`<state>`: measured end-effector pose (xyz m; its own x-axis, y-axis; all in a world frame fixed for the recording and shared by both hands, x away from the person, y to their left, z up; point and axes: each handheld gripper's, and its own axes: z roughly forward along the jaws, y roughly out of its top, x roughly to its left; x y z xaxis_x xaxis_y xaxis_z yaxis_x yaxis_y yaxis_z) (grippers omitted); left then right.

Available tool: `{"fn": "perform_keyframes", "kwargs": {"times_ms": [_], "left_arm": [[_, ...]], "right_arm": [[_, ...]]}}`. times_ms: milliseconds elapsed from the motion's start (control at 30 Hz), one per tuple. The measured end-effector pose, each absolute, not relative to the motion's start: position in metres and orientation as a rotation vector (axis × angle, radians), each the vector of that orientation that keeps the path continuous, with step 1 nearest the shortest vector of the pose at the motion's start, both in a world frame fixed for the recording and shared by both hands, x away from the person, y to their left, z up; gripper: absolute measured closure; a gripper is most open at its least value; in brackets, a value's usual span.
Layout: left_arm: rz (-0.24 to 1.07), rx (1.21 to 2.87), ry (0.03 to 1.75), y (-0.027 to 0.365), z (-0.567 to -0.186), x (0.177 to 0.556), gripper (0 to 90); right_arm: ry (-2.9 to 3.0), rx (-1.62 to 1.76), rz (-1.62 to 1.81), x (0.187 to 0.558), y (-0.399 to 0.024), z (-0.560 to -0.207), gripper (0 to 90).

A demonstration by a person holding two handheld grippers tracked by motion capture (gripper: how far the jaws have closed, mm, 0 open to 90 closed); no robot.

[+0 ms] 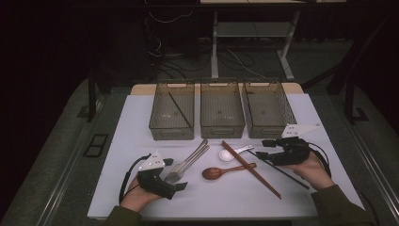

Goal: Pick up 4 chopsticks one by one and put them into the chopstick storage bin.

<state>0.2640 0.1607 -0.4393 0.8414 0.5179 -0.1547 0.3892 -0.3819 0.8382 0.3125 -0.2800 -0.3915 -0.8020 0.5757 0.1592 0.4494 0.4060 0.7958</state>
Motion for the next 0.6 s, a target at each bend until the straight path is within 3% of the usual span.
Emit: {"fn": "perform_keyframes", "kwargs": {"times_ms": [600], "left_arm": [[0.165, 2.026, 0.666, 0.159, -0.440, 0.264, 0.0]], "right_arm": [[2.480, 1.041, 1.202, 0.277, -0.329, -0.419, 56.2]]}}
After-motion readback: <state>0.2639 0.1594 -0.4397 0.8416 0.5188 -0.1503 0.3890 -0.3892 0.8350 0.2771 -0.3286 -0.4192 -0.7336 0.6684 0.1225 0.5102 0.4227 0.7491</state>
